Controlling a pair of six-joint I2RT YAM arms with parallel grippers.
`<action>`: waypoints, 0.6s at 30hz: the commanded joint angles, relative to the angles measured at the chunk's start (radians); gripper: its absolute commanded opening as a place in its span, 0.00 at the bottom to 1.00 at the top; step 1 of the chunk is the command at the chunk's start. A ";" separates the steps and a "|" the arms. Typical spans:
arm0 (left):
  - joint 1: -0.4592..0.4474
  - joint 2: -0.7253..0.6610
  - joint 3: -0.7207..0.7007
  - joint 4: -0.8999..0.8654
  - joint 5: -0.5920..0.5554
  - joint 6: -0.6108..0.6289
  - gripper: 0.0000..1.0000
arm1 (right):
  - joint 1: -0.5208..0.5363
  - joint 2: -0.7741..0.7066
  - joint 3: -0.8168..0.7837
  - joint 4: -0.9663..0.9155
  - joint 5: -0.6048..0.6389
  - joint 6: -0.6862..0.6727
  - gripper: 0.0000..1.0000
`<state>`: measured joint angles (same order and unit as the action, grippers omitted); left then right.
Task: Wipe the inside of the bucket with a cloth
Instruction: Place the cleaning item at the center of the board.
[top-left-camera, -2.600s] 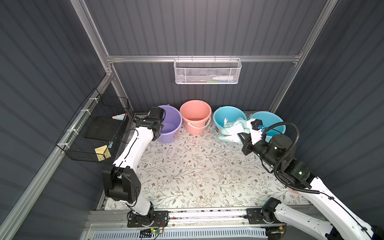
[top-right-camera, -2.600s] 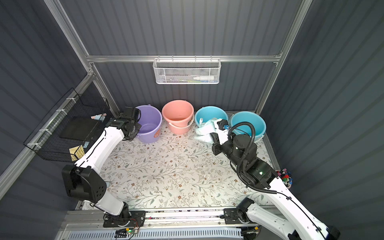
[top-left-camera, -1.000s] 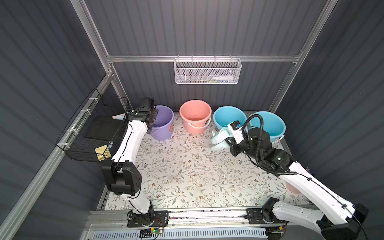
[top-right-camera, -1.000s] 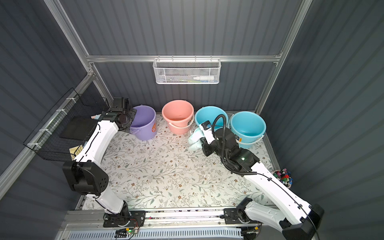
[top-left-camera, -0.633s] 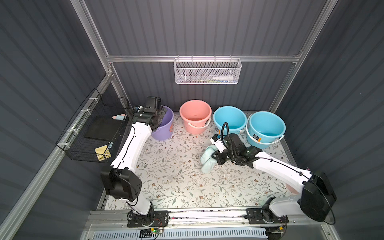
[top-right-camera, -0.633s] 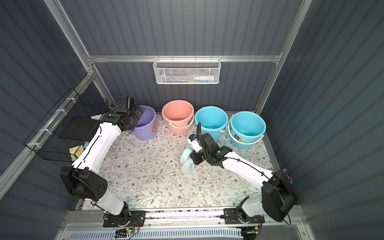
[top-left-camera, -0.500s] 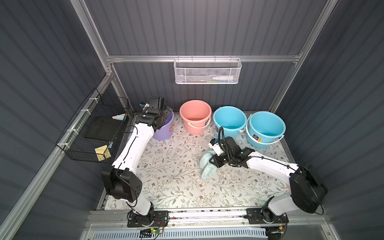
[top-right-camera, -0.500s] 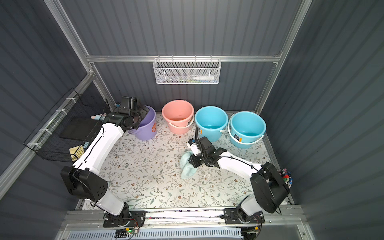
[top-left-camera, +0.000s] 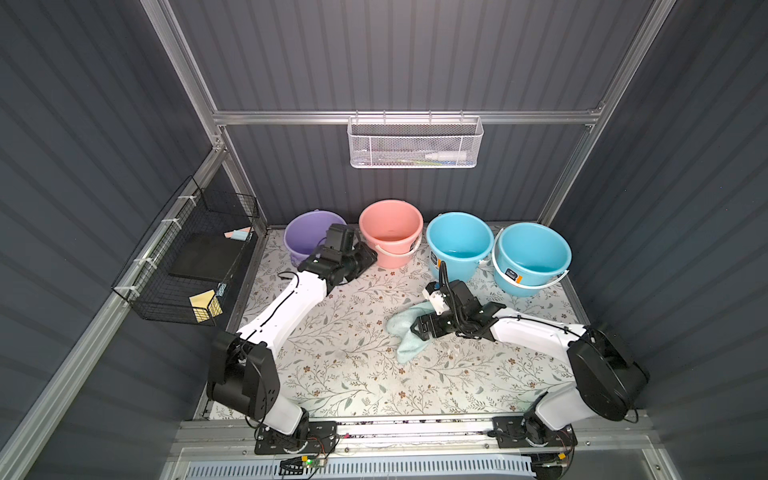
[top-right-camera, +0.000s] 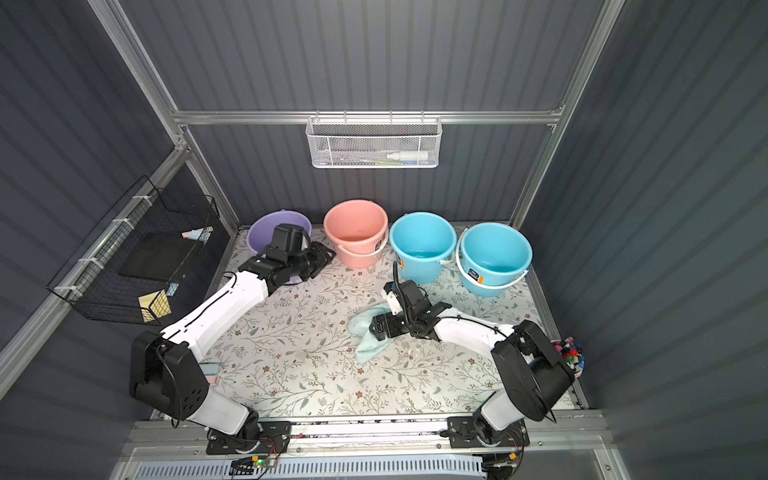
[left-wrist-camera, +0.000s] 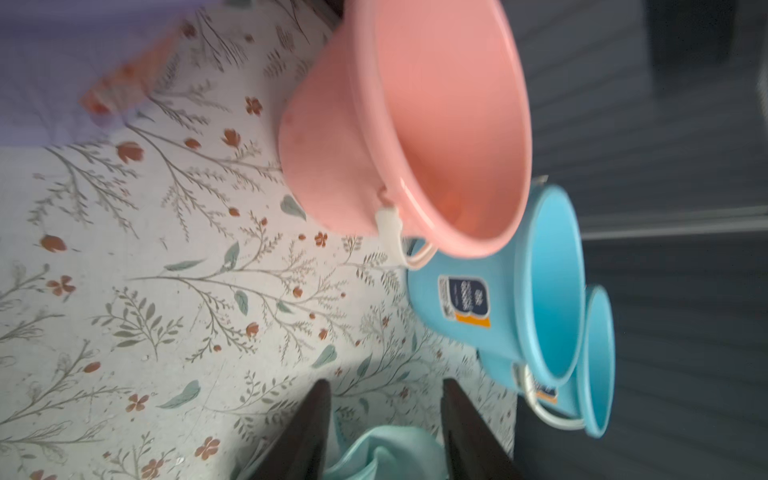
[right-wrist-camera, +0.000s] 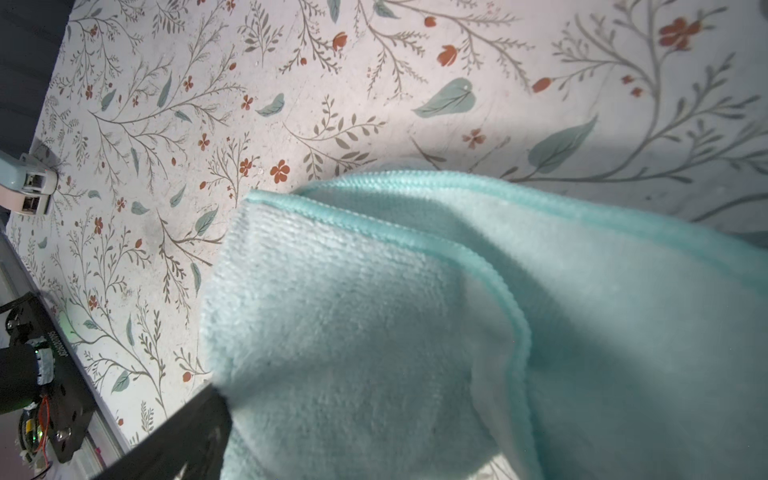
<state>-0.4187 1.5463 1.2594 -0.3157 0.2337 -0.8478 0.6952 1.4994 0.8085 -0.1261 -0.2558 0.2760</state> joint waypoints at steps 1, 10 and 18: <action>-0.069 -0.005 -0.048 0.100 0.132 0.040 0.34 | -0.007 -0.043 -0.029 0.003 0.028 0.034 0.99; -0.170 0.090 -0.202 0.299 0.281 0.025 0.07 | -0.011 -0.044 -0.051 0.020 -0.011 0.031 0.99; -0.196 0.216 -0.291 0.325 0.282 0.059 0.02 | -0.011 -0.084 -0.052 0.002 -0.003 0.021 0.99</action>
<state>-0.6098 1.7340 1.0096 -0.0219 0.4961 -0.8177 0.6868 1.4433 0.7643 -0.1211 -0.2531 0.2958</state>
